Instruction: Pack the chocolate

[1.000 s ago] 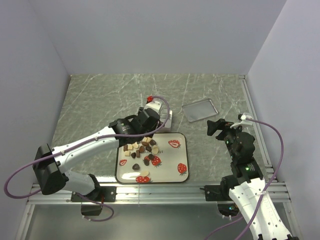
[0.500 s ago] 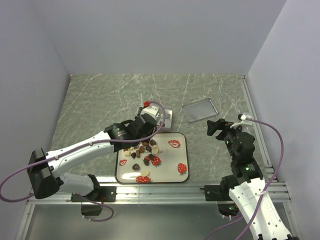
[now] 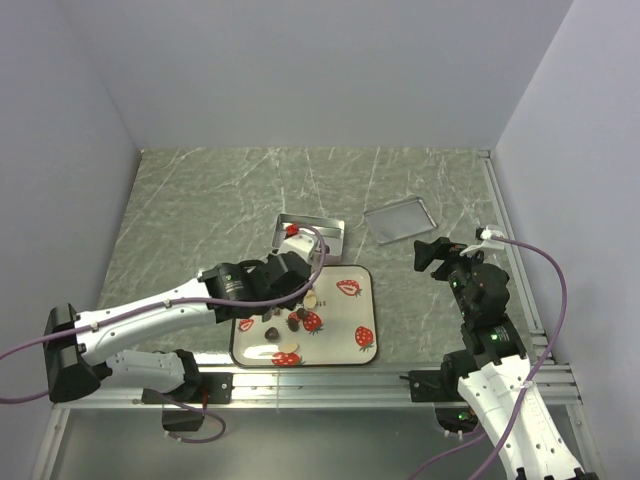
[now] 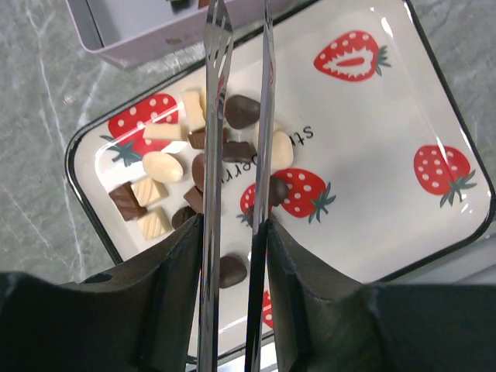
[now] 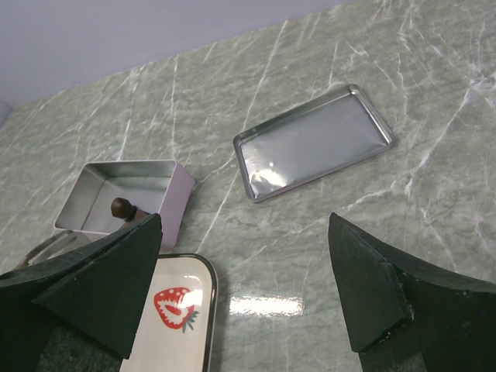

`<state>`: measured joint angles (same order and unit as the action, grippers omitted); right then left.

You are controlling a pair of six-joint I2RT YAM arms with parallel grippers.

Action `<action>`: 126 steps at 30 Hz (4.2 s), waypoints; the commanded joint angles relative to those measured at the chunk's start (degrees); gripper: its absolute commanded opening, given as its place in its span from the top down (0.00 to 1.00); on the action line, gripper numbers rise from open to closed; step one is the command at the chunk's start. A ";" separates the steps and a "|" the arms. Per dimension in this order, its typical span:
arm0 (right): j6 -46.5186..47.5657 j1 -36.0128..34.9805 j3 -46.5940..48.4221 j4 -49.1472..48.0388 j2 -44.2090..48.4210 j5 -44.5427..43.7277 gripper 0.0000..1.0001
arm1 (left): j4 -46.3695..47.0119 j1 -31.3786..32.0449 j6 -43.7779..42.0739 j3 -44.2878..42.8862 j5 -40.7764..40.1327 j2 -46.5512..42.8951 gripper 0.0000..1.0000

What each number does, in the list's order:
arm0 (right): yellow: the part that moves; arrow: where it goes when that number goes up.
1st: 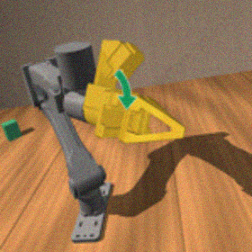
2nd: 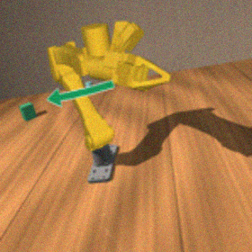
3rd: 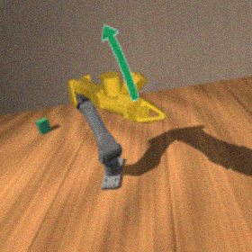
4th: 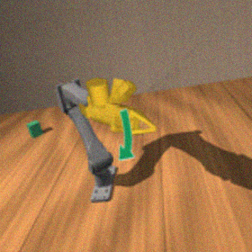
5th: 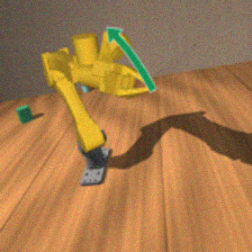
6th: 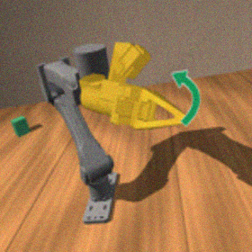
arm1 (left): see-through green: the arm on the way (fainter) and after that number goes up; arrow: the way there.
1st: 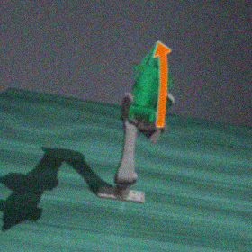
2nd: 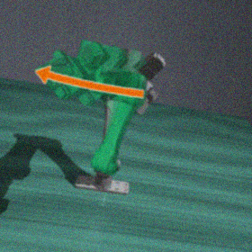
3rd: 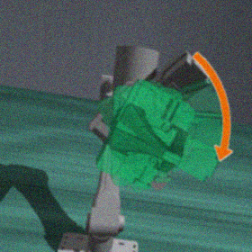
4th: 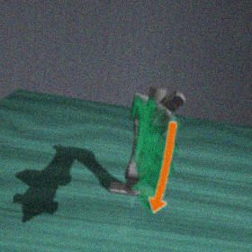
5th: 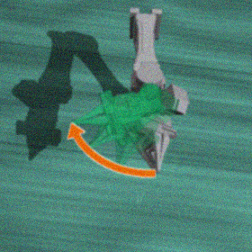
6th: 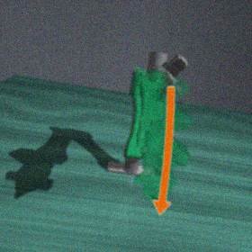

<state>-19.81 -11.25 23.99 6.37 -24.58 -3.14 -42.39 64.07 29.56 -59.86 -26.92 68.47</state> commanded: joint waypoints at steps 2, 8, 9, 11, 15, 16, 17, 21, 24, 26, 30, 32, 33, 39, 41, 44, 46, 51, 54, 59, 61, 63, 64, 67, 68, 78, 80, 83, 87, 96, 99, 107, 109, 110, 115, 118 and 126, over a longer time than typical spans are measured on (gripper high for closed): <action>0.83 0.26 0.27 -2.59 0.06 0.41 0.06 | -2.51 1.49 3.21 1.14 0.73 -2.28 0.57; 0.83 0.26 0.27 -2.94 -0.29 0.68 0.06 | -4.19 2.11 6.12 3.25 1.16 -2.90 0.57; 0.83 0.35 0.18 -2.94 -0.38 0.59 0.06 | -4.02 2.54 6.47 3.34 1.60 -2.90 0.57; 0.83 0.35 0.27 -3.03 -0.38 0.68 0.06 | -4.01 3.07 7.00 3.52 2.22 -2.73 0.57; 0.83 0.26 0.09 -3.12 -0.29 0.59 0.06 | -4.98 4.56 8.23 3.43 2.13 -2.55 0.57; 0.83 0.26 0.09 -3.12 -0.38 0.59 0.06 | -5.16 4.74 8.41 3.43 2.39 -2.46 0.57; 0.83 0.26 0.18 -3.12 -0.47 0.67 0.06 | -5.33 5.01 8.84 3.43 2.40 -2.29 0.57; 0.83 0.26 0.01 -3.29 -0.47 0.67 0.06 | -6.21 6.59 10.43 3.52 2.31 -1.94 0.57; 0.83 0.26 0.01 -3.30 -0.38 0.68 0.06 | -6.74 7.29 11.48 3.43 1.78 -1.41 0.57; 0.83 0.35 0.01 -3.30 -0.38 0.76 0.06 | -7.09 7.56 12.27 3.60 2.22 -1.06 0.58; 0.83 0.26 -0.08 -3.56 -0.47 0.94 0.06 | -8.58 8.96 14.12 3.69 1.70 -0.79 0.58; 0.74 0.26 -0.08 -3.73 -0.56 1.03 0.06 | -8.85 8.96 14.73 3.61 1.61 -0.88 0.58; 0.83 0.26 0.01 -3.65 -0.56 1.03 0.06 | -9.11 9.05 14.91 3.52 1.78 -0.97 0.58; 0.74 0.26 -0.17 -3.65 -0.29 1.20 0.06 | -9.37 9.05 15.70 3.96 2.84 0.09 0.58; 0.74 0.26 -0.17 -3.65 -0.21 1.11 0.06 | -9.64 9.14 16.05 3.87 2.48 0.53 0.58; 0.74 0.26 -0.08 -3.56 -0.03 1.20 0.06 | -9.82 9.14 16.14 3.87 2.31 0.79 0.58; 0.74 0.26 -0.17 -3.56 0.06 1.20 0.06 | -9.82 9.14 16.05 3.78 2.48 0.88 0.58; 0.83 0.26 0.01 -3.65 -0.12 1.29 0.06 | -9.55 9.23 15.35 3.87 3.71 1.76 0.58; 0.83 0.26 -0.08 -3.56 -0.03 1.12 0.06 | -8.77 9.49 14.56 3.87 4.59 2.11 0.59; 0.83 0.26 0.01 -3.56 -0.03 1.12 0.06 | -7.09 9.40 13.42 3.87 5.56 3.51 0.61; 0.83 0.26 0.01 -3.56 -0.21 1.11 0.06 | -6.91 9.49 13.16 3.78 5.73 4.21 0.61; 0.83 0.35 -0.08 -3.47 -0.03 1.03 0.06 | -6.91 9.49 13.24 3.87 5.74 4.48 0.60; 0.83 0.26 -0.08 -3.56 -0.12 1.03 0.06 | -6.92 9.58 13.24 3.96 5.91 4.57 0.59; 0.83 0.26 0.01 -3.47 -0.03 1.03 0.06 | -7.18 9.58 13.07 3.96 6.17 4.48 0.56; 0.83 0.26 0.01 -3.47 -0.12 1.03 0.06 | -7.09 9.58 13.15 3.87 6.26 4.48 0.55; 0.83 0.26 0.01 -3.47 -0.12 1.03 0.06 | -7.62 10.11 13.07 3.78 6.35 3.69 0.56; 0.83 0.26 0.01 -3.47 -0.03 0.94 0.06 | -7.09 10.11 12.63 3.87 6.61 4.74 0.56; 0.83 0.35 -0.08 -3.30 0.06 0.94 0.06 | -7.18 10.11 12.19 3.34 6.18 6.06 0.58; 0.83 0.26 -0.08 -3.30 0.14 0.85 0.06 | -7.36 10.11 11.92 2.99 5.91 5.98 0.66; 0.92 0.26 -0.08 -3.30 0.06 0.85 0.06 | -6.56 10.11 11.22 1.76 3.28 4.57 0.69; 0.83 0.26 0.01 -3.30 0.06 0.85 0.06 | -5.86 9.93 10.17 0.36 1.18 5.18 0.69; 0.83 0.26 0.01 -3.21 0.06 0.85 0.06 | -3.23 7.39 7.27 -0.97 -0.95 4.84 0.69; 0.83 0.26 0.09 -3.21 -0.12 0.94 0.06 | -2.26 7.38 6.91 -1.05 -0.86 4.48 0.69; 0.92 0.26 0.01 -3.21 -0.03 0.94 0.06 | -2.17 7.38 6.83 -1.05 -0.86 4.40 0.68; 0.83 0.35 0.18 -3.30 -0.38 0.94 0.06 | -2.26 7.38 6.74 -1.05 -0.07 3.96 0.61; 0.83 0.26 0.18 -3.21 -0.47 0.85 0.06 | -1.91 7.38 6.65 -0.53 0.64 4.31 0.56; 0.92 0.26 0.27 -3.38 -0.82 0.76 0.06 | -0.33 7.56 6.30 0.09 1.68 2.99 0.53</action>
<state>-19.81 -11.25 23.97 5.15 -25.02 -2.11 -45.08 71.55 36.95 -58.63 -26.26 73.82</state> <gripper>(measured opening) 0.939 0.464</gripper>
